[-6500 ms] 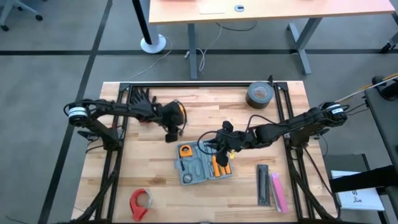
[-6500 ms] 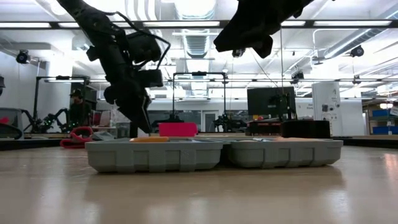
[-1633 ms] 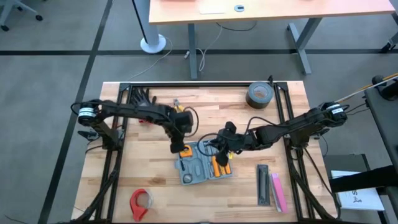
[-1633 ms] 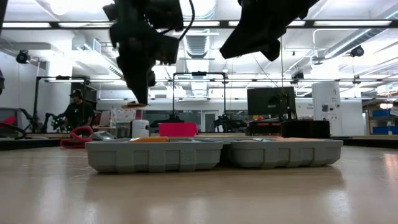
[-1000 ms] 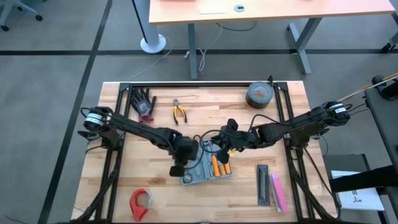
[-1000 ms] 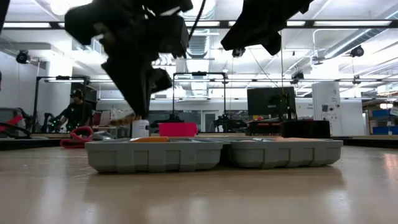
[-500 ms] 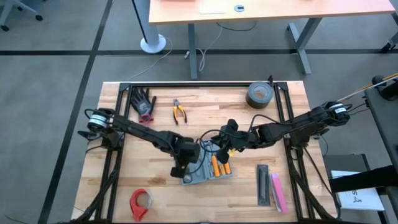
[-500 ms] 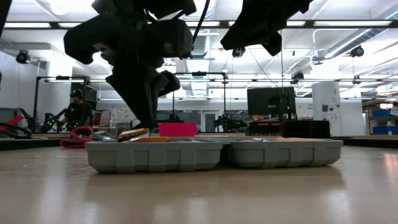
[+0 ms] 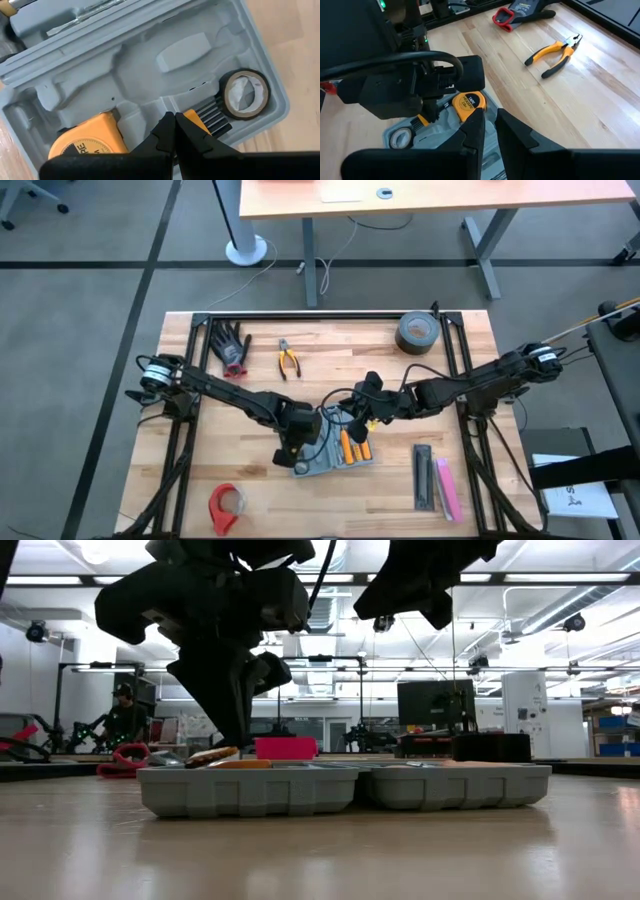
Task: Prefit tool cases
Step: Put the hex keys into the gray tool box
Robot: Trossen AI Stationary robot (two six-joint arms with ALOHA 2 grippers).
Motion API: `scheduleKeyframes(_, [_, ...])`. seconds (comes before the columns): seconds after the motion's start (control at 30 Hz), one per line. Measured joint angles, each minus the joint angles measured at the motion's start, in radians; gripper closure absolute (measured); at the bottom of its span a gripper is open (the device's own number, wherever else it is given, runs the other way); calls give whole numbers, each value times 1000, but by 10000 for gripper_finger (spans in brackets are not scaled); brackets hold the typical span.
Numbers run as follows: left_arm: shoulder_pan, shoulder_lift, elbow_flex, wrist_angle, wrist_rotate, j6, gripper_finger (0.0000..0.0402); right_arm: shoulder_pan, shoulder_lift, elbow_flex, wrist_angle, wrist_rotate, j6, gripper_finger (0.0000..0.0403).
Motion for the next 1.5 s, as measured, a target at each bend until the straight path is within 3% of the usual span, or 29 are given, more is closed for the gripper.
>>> scheduleKeyframes(0.47, [0,0,0,-23,0,0,397,5,0,0,15,-3,-1,371])
scheduleKeyframes(1.0, [-2,-1,14,-43,-53,-39,293,11,0,0,14,-3,-5,371])
scheduleKeyframes(1.2, [-20,-3,20,-57,-45,-133,297,11,0,0,14,-2,-5,371])
scheduleKeyframes(1.5, [-52,-3,20,-65,-22,-148,324,11,0,0,14,-2,-5,371])
